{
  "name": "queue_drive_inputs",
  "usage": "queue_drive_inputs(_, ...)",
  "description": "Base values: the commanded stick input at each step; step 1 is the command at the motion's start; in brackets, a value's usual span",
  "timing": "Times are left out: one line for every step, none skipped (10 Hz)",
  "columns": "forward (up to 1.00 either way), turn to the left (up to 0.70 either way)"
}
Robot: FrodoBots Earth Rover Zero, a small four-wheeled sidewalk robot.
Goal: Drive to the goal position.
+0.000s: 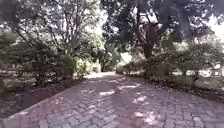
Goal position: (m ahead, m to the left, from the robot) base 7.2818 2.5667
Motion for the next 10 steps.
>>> queue_drive_inputs(0.7,0.0)
queue_drive_inputs(0.7,0.0)
queue_drive_inputs(0.7,0.0)
queue_drive_inputs(0.7,0.0)
queue_drive_inputs(0.7,0.0)
queue_drive_inputs(0.7,0.0)
queue_drive_inputs(0.7,0.0)
queue_drive_inputs(0.7,0.0)
queue_drive_inputs(0.7,0.0)
queue_drive_inputs(0.7,0.35)
